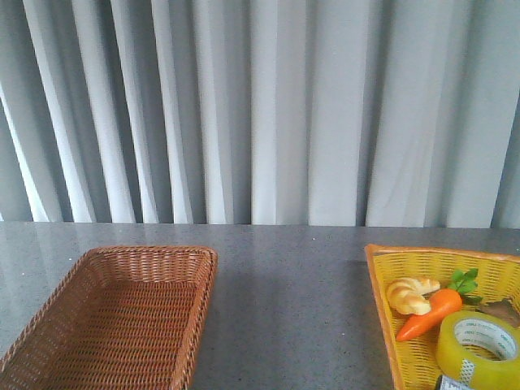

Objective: Transfer tape with both arms

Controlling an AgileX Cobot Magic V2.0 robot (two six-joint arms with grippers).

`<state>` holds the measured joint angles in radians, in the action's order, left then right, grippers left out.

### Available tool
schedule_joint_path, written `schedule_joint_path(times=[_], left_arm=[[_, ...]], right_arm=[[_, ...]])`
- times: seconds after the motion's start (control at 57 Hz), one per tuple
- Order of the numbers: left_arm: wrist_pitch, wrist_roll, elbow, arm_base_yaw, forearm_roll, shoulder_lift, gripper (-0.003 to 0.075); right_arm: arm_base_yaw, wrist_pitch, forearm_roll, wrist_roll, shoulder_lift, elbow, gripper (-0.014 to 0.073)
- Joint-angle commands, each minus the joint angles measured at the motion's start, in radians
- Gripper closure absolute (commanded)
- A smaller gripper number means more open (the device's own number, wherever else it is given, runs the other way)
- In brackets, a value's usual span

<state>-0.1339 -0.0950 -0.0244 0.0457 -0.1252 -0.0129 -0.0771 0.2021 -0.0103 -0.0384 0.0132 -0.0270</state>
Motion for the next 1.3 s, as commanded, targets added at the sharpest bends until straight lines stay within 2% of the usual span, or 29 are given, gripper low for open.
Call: schedule_joint_path(times=[0.0,1.14,1.281], left_arm=[[0.069,0.005,0.008,0.002,-0.01,-0.014,0.0725],[0.069,0.005,0.008,0.002,-0.01,-0.014,0.0725],[0.191,-0.027,0.009,0.002,0.021,-0.014,0.0725]], right_arm=[[-0.008,-0.076,0.002,-0.001,0.009,-0.003,0.0601],[-0.008,-0.082,0.002,-0.001,0.009,-0.003,0.0601],[-0.008,-0.162,-0.022,0.003,0.009,-0.003,0.0601]])
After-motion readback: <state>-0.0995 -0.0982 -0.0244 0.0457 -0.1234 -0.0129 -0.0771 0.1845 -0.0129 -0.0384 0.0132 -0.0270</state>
